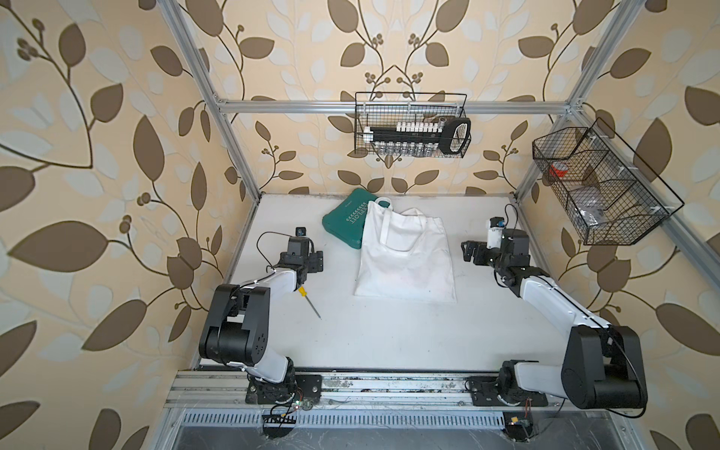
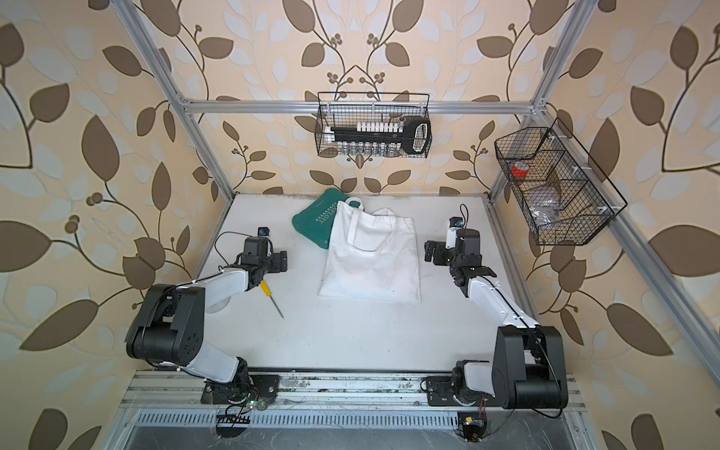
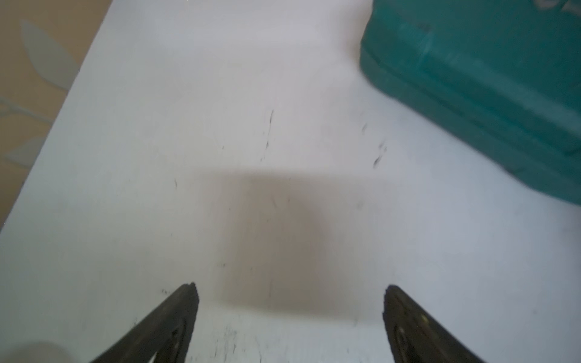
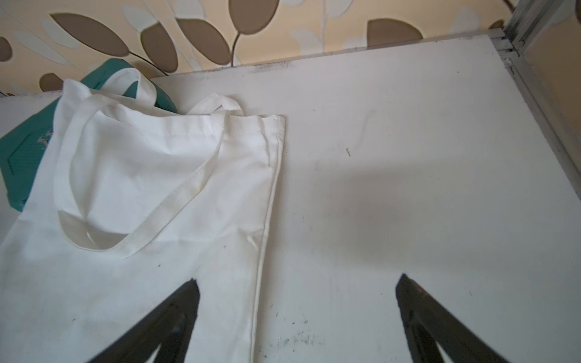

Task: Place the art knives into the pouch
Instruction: Place the pouch at the center of the board, then reset both arms

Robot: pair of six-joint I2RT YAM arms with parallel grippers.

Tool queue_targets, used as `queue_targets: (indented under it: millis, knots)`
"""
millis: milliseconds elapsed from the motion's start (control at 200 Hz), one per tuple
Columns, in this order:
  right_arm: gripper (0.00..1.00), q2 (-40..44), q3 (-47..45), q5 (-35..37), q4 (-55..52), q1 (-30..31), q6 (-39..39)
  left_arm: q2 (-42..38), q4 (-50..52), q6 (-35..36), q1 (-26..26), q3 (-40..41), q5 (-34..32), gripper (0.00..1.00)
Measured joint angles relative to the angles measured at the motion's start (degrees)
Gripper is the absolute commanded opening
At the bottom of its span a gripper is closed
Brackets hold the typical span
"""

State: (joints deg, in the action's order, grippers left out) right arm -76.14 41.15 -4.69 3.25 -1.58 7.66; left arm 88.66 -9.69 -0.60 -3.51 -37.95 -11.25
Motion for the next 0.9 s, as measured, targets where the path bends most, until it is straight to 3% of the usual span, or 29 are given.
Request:
queue_targets:
  millis: [155, 340, 530, 695, 900]
  knots:
    - [1.0, -3.37, -3.67, 2.64, 6.49, -1.64, -0.98, 1.29, -4.24, -0.55, 0.22, 2.58, -0.15, 0.99]
    - [1.0, -5.86, -12.85, 6.82, 21.35, -1.77, -1.53, 1.36, -8.83, -0.66, 0.22, 2.56, -0.13, 0.99]
    - [1.0, -6.14, -16.11, 9.42, 28.09, -1.77, -1.53, 1.27, -12.5, -0.66, 0.22, 3.61, -0.11, 0.99]
    - [1.0, -7.96, -20.35, 11.04, 40.98, 0.09, -2.4, -1.29, -18.99, -0.87, 0.22, 10.29, -0.15, 0.99]
    - [1.0, -9.68, -22.51, 11.76, 44.7, 1.36, -3.91, -1.9, -28.85, -0.68, -1.44, 17.73, -1.81, 0.99]
